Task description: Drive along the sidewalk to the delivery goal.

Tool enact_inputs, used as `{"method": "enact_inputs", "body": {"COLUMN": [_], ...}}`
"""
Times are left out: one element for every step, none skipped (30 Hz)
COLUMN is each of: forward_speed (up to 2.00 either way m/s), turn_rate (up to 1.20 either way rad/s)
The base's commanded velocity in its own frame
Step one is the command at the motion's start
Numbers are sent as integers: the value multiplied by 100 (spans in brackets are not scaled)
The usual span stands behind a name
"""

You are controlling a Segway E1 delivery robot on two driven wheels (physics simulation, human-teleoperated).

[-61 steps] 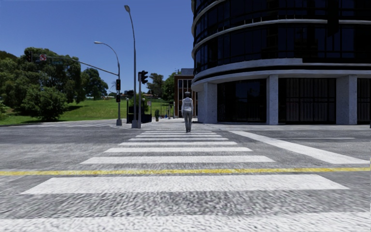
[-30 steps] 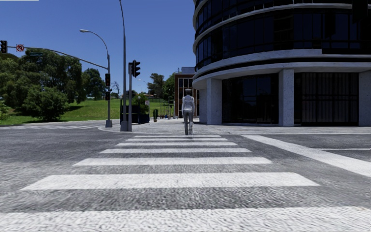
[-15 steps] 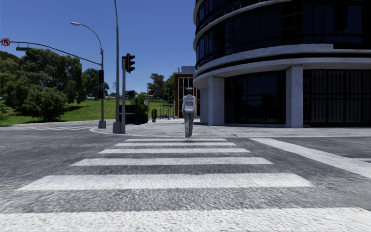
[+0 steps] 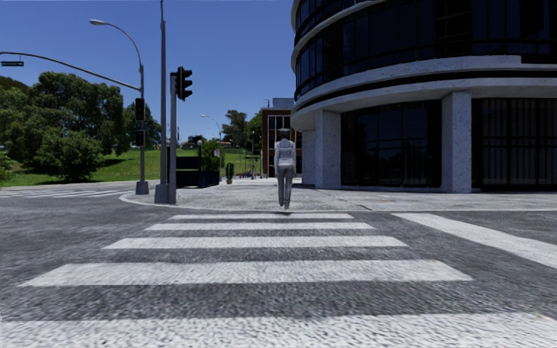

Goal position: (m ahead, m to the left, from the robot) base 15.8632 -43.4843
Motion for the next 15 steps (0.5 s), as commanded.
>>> {"method": "enact_inputs", "body": {"forward_speed": [200,200,200,200,200,200,200,200,200,200,200,200,200,200,200], "turn_rate": [0,0,0,0,0,0,0,0,0,0,0,0,0,0,0]}}
